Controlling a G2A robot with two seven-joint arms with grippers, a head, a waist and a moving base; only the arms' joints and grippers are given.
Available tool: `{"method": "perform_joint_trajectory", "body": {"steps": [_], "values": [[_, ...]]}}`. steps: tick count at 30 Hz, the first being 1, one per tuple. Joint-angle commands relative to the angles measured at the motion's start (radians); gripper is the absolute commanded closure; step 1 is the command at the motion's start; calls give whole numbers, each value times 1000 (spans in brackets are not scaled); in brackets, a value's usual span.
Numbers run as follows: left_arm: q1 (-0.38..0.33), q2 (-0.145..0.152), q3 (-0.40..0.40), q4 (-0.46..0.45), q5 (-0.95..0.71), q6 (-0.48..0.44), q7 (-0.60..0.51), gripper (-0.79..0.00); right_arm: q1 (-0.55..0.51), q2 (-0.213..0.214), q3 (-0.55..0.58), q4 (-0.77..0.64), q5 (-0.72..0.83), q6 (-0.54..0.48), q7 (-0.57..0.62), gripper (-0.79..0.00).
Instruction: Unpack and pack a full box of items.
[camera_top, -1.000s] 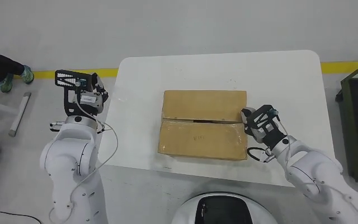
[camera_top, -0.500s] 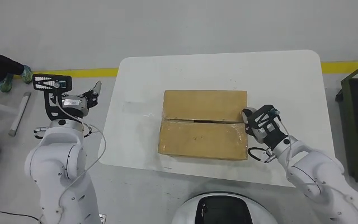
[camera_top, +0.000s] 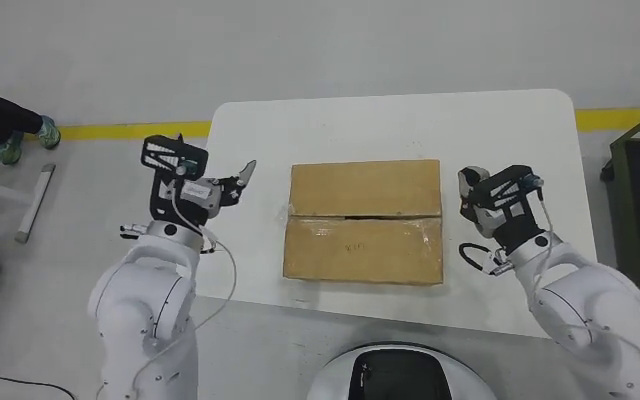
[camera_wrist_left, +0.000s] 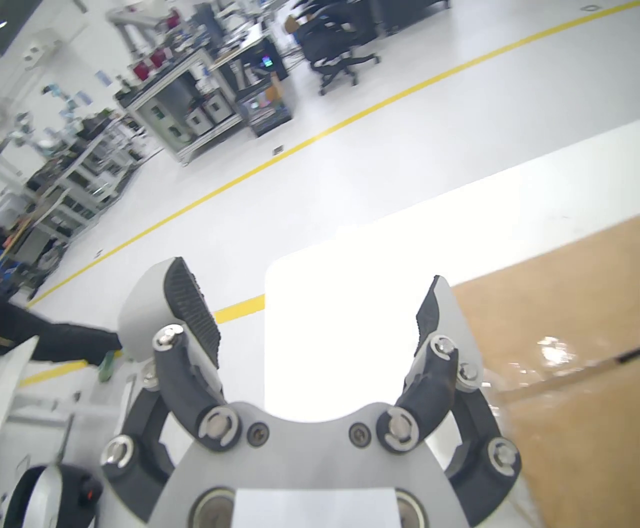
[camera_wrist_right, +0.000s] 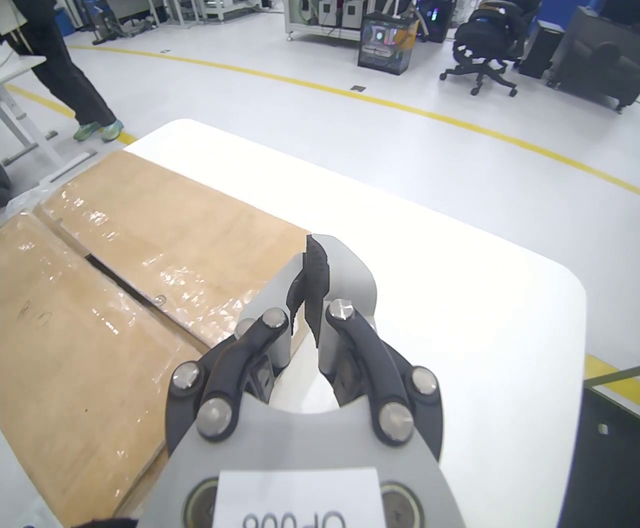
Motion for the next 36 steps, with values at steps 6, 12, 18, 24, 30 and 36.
{"method": "perform_joint_trajectory", "body": {"steps": [6,12,18,24,30,36], "values": [[-12,-10,292,33,47,-59,13,-785,-77,4,121,-3,7,28,-4,0],[-25,-14,444,90,184,-100,23,-785,-154,5,190,-8,28,24,-19,0],[-36,-19,513,171,323,-46,58,-785,-189,3,205,-17,36,20,-35,0],[-81,-21,535,240,472,-20,92,-785,-186,1,196,-19,35,22,-37,0],[-115,-24,535,275,545,0,121,-785,-179,0,193,-18,31,14,-37,0],[-131,-27,523,287,562,-6,134,-785,-165,5,196,-32,-30,-62,-35,-280]]}}
